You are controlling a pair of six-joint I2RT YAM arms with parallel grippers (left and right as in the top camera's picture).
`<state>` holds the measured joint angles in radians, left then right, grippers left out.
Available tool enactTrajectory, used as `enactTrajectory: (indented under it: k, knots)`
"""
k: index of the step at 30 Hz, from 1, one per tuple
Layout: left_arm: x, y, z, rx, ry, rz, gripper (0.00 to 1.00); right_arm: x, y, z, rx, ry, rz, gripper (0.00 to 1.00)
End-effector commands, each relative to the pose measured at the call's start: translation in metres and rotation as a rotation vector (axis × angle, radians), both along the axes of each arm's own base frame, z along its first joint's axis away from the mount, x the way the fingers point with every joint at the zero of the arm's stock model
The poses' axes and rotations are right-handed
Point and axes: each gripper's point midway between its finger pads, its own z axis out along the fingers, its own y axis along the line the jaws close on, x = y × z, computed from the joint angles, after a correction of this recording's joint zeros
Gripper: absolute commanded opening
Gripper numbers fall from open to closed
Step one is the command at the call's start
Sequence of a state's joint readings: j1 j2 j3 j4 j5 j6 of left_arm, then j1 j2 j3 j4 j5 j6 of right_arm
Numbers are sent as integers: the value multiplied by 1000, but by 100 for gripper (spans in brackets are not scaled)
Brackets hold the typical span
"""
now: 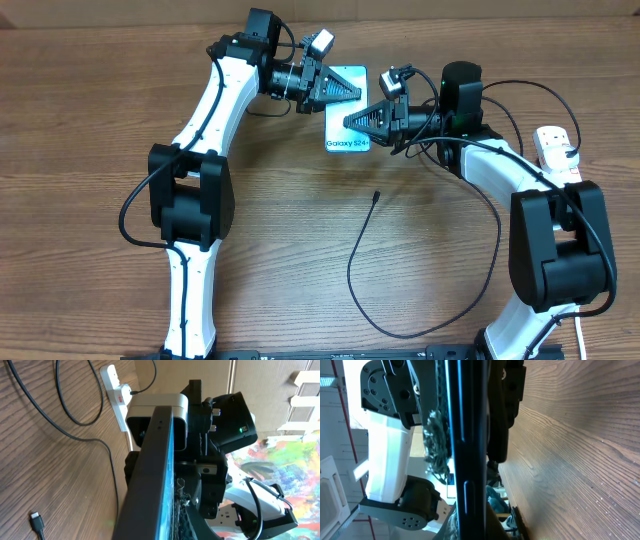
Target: Plug charger to phone and switch on socket
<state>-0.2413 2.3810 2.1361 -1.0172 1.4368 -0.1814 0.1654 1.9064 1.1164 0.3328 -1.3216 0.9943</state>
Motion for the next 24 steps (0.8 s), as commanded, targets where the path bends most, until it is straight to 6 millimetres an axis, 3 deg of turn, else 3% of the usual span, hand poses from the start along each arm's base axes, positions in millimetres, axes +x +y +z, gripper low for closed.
enactTrajectory:
  k: [1, 7, 8, 10, 11, 12, 13, 19, 24]
  knots:
    - [-19, -16, 39, -138, -27, -83, 13, 12, 8, -11, -41, 95, -85, 4]
    - [-20, -17, 38, -134, -30, -84, 4, 11, 10, -12, -42, 94, -81, 4]
    - [-19, -17, 37, -131, -30, -83, 4, 11, 10, -12, -42, 94, -81, 11]
    - [-20, -17, 37, -131, -30, -83, 4, 11, 10, -12, -43, 89, -81, 51]
    - [-19, -17, 37, -130, -28, -82, 4, 11, 10, -12, -43, 85, -80, 80]
    - [-19, -17, 37, -123, -16, -80, 4, 11, 9, -12, -44, 73, -80, 96]
    - [-19, -17, 35, -109, 1, -75, 4, 11, 9, -12, -45, 61, -80, 100]
    - [-19, -13, -2, 129, 158, 3, 4, 12, 2, -10, -36, 44, -72, 100]
    - [-30, -2, -26, 290, 247, 27, 4, 20, -14, -10, -33, 42, -105, 100]
